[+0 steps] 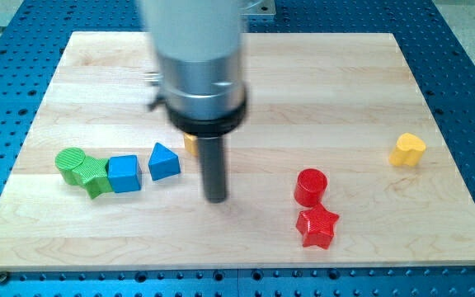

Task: Push the triangle into the cube

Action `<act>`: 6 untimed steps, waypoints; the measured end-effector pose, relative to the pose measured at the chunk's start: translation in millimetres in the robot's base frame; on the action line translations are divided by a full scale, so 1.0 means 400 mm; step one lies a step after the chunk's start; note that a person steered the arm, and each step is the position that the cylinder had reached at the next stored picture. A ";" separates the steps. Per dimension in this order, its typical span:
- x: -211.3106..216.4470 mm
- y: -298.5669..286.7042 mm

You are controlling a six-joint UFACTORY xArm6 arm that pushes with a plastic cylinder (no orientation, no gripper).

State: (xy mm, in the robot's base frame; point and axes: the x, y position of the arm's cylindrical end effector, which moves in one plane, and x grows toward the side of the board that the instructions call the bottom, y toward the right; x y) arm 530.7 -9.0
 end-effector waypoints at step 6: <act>-0.125 -0.333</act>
